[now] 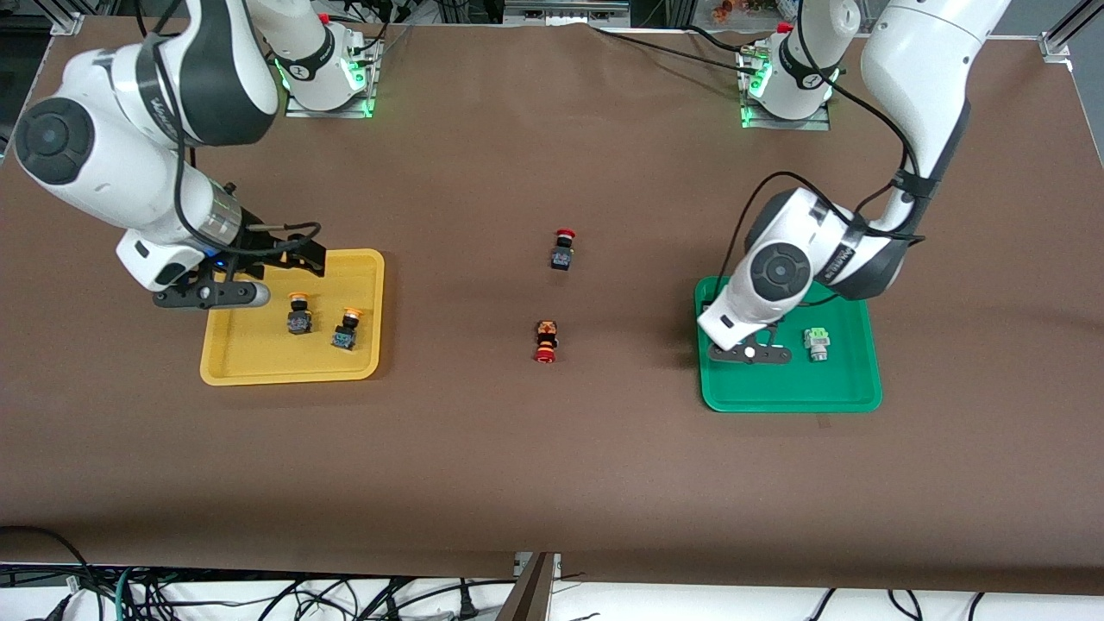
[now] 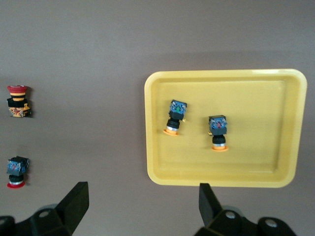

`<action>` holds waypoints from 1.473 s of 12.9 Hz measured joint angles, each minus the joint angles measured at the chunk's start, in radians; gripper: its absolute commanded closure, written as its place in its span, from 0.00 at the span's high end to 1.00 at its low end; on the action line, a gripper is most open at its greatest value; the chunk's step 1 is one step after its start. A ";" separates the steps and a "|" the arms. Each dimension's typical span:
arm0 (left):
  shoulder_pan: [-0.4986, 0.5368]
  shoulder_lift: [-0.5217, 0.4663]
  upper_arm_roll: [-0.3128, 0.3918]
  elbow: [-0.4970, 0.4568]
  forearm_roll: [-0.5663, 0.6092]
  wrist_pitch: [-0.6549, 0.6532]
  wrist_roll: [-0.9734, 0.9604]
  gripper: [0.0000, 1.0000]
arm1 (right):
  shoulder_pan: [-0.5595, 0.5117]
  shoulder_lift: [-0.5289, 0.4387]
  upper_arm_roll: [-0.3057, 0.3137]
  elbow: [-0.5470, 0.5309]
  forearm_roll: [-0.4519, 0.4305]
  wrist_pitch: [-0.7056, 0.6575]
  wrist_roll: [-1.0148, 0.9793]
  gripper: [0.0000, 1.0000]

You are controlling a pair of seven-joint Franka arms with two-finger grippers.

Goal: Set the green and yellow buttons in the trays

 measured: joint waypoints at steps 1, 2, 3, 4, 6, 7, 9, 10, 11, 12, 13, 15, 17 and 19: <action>0.000 0.002 0.018 -0.030 0.000 0.049 0.013 0.55 | -0.020 -0.021 0.006 0.000 -0.010 -0.021 0.000 0.99; 0.000 0.005 0.032 -0.058 0.000 0.095 0.017 0.99 | -0.066 -0.047 0.035 0.000 -0.022 -0.046 -0.002 0.99; 0.001 0.007 0.041 -0.073 0.000 0.120 0.024 1.00 | -0.138 -0.077 0.094 0.000 -0.046 -0.067 -0.003 0.99; 0.006 0.006 0.042 -0.073 0.000 0.125 0.029 1.00 | -0.222 -0.110 0.170 -0.001 -0.075 -0.085 -0.004 0.99; 0.011 -0.015 0.040 -0.042 -0.015 0.088 0.029 1.00 | -0.393 -0.170 0.335 -0.004 -0.104 -0.121 -0.005 0.99; 0.012 -0.038 0.037 -0.001 -0.038 0.030 0.029 1.00 | -0.473 -0.190 0.411 -0.007 -0.113 -0.134 -0.011 0.99; 0.012 -0.097 0.027 0.130 -0.099 -0.129 0.029 1.00 | -0.621 -0.211 0.547 -0.009 -0.120 -0.150 -0.038 0.99; 0.013 -0.126 0.028 0.204 -0.114 -0.209 0.029 1.00 | -0.668 -0.214 0.592 -0.009 -0.122 -0.151 -0.049 0.99; 0.017 -0.151 0.032 0.282 -0.123 -0.288 0.029 1.00 | -0.689 -0.215 0.613 -0.006 -0.131 -0.151 -0.057 0.99; 0.028 -0.172 0.041 0.349 -0.130 -0.356 0.029 1.00 | -0.693 -0.215 0.622 0.001 -0.147 -0.151 -0.058 0.99; 0.038 -0.188 0.056 0.405 -0.142 -0.416 0.030 1.00 | -0.693 -0.215 0.626 0.009 -0.158 -0.152 -0.058 0.99; 0.048 -0.222 0.120 0.476 -0.217 -0.523 0.032 1.00 | -0.693 -0.214 0.629 0.030 -0.164 -0.169 -0.058 0.99; 0.053 -0.261 0.207 0.496 -0.313 -0.588 0.047 1.00 | -0.694 -0.207 0.630 0.065 -0.178 -0.198 -0.058 0.99; 0.059 -0.296 0.274 0.497 -0.343 -0.616 0.151 1.00 | -0.695 -0.192 0.630 0.096 -0.203 -0.211 -0.058 0.99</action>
